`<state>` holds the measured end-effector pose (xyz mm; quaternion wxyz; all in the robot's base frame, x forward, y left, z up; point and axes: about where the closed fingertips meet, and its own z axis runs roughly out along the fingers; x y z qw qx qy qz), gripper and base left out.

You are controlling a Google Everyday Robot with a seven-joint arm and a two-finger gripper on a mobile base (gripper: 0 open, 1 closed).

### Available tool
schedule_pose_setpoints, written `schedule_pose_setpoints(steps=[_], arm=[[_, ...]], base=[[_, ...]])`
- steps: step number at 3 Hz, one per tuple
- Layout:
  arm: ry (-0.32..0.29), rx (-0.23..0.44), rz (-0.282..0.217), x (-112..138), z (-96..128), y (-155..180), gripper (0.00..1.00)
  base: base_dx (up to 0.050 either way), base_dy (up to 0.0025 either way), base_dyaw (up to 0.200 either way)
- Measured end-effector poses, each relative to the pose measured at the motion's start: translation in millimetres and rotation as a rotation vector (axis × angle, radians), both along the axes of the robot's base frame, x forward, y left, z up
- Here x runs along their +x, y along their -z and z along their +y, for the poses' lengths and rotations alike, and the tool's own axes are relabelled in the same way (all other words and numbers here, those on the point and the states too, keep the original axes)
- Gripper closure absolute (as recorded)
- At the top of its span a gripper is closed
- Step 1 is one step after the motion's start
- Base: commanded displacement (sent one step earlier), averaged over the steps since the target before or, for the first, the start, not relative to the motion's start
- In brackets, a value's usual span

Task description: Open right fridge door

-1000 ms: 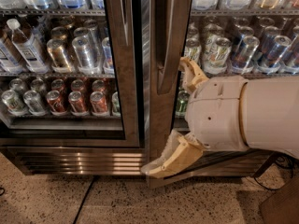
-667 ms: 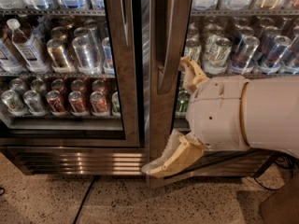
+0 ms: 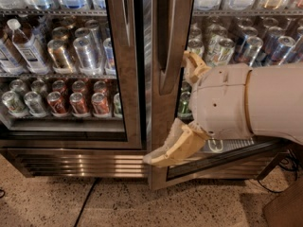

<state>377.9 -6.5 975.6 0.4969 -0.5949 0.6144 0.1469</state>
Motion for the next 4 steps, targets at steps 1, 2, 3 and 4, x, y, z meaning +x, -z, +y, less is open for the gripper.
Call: schedule_pose_setpoints(steps=[1,2,3,4], arm=[[0.0,0.0,0.0,0,0,0,0.0],[0.074,0.029,0.008,4,-17,4,0.0],[0.19,0.085,0.022,4,-56,16,0.0],[0.24,0.119,0.018,3,-73,20,0.0]], base=[[0.0,0.0,0.0],[0.0,0.0,0.0],[0.0,0.0,0.0],[0.0,0.0,0.0]])
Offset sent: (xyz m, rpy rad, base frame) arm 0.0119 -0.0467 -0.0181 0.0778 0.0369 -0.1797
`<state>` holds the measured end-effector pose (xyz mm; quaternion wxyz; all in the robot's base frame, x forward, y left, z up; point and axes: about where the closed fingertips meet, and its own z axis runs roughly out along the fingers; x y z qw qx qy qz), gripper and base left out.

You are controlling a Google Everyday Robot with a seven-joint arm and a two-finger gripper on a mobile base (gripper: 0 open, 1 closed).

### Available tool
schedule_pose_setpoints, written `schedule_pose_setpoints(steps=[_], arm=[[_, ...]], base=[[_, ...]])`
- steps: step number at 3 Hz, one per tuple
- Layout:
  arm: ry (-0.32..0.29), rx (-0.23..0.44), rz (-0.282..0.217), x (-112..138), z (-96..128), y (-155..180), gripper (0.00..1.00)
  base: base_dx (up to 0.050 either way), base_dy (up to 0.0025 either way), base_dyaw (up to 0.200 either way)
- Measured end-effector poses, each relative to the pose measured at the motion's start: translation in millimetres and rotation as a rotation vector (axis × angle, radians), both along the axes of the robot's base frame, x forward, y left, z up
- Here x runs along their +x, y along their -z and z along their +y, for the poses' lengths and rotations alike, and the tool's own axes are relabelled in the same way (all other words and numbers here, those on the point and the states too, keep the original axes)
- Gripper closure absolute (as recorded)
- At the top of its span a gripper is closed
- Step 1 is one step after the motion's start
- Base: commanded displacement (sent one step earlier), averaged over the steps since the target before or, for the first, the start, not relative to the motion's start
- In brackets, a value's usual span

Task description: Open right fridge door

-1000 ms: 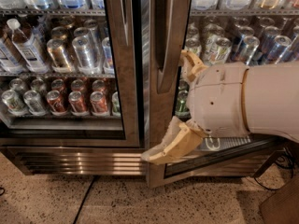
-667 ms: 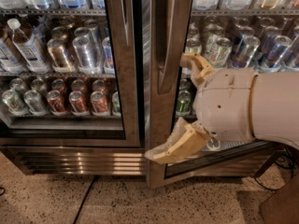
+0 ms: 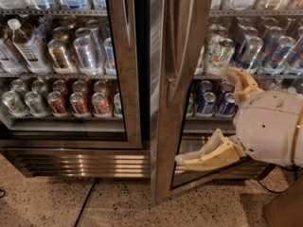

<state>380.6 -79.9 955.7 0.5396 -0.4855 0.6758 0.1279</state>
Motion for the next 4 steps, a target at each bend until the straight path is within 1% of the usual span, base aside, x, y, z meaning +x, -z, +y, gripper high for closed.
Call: schedule_pose_setpoints(steps=[1,2,4], arm=[[0.0,0.0,0.0,0.0,0.1,0.0,0.0],[0.0,-0.002,0.0,-0.1,0.8,0.0,0.19],[-0.003,0.001,0.002,-0.2,1.9,0.8,0.65]], base=[[0.0,0.0,0.0],[0.0,0.0,0.0],[0.0,0.0,0.0]])
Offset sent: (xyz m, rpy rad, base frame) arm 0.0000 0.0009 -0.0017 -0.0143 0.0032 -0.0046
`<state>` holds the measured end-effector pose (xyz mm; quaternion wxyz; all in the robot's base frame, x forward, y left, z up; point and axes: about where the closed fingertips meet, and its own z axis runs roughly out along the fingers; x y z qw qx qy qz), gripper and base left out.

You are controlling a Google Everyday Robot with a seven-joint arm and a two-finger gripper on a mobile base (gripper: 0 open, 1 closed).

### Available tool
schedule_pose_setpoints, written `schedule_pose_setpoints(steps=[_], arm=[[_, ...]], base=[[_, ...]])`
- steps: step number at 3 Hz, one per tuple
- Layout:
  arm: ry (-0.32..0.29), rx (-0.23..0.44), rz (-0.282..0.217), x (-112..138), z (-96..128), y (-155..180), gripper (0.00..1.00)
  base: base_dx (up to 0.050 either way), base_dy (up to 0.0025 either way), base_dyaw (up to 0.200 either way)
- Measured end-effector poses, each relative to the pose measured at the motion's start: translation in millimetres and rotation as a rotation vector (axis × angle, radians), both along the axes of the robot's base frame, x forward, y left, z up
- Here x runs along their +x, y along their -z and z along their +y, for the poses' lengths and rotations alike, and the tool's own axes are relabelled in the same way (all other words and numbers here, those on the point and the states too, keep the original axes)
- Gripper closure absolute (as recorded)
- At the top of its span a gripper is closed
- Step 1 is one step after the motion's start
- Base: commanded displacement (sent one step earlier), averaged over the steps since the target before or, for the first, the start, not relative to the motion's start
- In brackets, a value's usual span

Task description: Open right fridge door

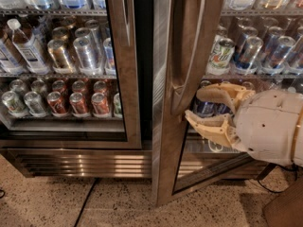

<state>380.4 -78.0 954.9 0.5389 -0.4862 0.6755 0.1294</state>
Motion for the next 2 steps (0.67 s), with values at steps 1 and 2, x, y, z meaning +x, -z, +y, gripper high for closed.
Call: schedule_pose_setpoints(steps=[1,2], arm=[[0.0,0.0,0.0,0.2,-1.6,0.1,0.89],[-0.001,0.0,0.0,3.0,-6.2,0.2,1.0]], base=[[0.0,0.0,0.0],[0.0,0.0,0.0]])
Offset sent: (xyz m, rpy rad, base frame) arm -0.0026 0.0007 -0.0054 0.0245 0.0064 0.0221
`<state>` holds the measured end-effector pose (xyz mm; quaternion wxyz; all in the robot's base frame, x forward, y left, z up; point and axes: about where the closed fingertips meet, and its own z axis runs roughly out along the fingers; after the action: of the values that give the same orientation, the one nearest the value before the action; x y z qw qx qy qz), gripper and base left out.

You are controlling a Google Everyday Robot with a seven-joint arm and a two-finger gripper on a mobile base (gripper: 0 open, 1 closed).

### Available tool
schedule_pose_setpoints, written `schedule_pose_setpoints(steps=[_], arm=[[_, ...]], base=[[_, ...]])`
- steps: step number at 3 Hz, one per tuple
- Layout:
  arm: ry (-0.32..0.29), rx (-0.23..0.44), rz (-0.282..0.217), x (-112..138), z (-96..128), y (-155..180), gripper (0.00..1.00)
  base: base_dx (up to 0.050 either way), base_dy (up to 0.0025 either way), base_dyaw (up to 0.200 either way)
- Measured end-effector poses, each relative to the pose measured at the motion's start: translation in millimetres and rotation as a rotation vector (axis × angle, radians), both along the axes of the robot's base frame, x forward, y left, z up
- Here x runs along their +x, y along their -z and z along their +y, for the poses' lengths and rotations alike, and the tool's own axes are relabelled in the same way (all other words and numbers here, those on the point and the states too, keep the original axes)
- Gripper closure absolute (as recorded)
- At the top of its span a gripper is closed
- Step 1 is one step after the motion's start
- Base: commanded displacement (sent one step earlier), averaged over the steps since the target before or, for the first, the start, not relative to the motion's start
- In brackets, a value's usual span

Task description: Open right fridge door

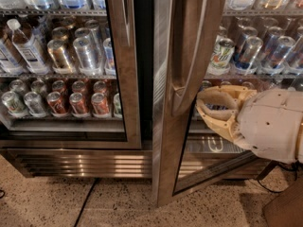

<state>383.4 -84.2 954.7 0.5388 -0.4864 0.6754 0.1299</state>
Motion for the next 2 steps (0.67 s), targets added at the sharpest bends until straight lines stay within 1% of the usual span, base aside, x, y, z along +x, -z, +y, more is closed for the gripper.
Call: schedule_pose_setpoints(steps=[2], arm=[[0.0,-0.007,-0.001,2.9,-4.3,0.5,1.0]], base=[[0.0,0.0,0.0]])
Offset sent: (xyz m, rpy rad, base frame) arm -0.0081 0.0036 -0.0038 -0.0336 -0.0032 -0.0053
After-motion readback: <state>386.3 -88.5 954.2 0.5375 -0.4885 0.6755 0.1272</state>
